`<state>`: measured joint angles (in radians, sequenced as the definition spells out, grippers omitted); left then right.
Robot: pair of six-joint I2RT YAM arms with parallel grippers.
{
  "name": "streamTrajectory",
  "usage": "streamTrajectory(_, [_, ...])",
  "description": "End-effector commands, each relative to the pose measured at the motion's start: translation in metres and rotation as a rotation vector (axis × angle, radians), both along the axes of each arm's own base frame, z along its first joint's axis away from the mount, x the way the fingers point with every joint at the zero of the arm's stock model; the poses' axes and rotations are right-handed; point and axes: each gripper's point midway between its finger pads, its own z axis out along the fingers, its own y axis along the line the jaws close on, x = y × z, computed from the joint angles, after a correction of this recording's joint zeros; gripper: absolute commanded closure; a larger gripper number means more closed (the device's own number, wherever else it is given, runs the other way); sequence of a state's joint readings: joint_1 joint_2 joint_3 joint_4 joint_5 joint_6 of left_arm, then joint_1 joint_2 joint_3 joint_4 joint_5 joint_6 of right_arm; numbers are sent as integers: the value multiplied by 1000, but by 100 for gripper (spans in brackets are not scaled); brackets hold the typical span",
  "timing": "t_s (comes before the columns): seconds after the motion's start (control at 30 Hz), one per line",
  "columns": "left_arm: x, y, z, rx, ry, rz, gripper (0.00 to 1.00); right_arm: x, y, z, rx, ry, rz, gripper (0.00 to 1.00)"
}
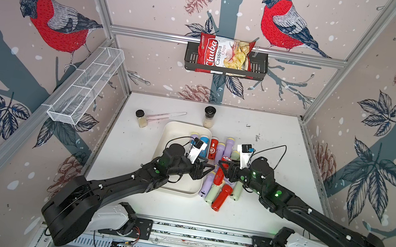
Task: Put the flashlights into the storage boxes
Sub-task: Place the flashlight at the storage box.
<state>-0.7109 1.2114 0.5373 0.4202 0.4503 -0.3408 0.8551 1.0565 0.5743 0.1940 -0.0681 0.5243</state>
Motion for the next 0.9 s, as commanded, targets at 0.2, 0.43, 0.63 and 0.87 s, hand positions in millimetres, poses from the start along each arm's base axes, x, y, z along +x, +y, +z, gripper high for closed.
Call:
streamTrajectory(0.2, [-10,-14,6,-41,-28,-92,44,-4,16,23,86,-48,67,61])
streamTrajectory(0.43, [-19,-20,7,-64,-20,-140,44,6,12,23,74,-40,-1,61])
streamTrajectory(0.63, [-21,-19,11,-93,-18,-134,43,14,9,22,61,-39,-63,61])
streamTrajectory(0.87, [-19,-20,10,-100,3,-116,43,16,14,30,88,-51,-85,60])
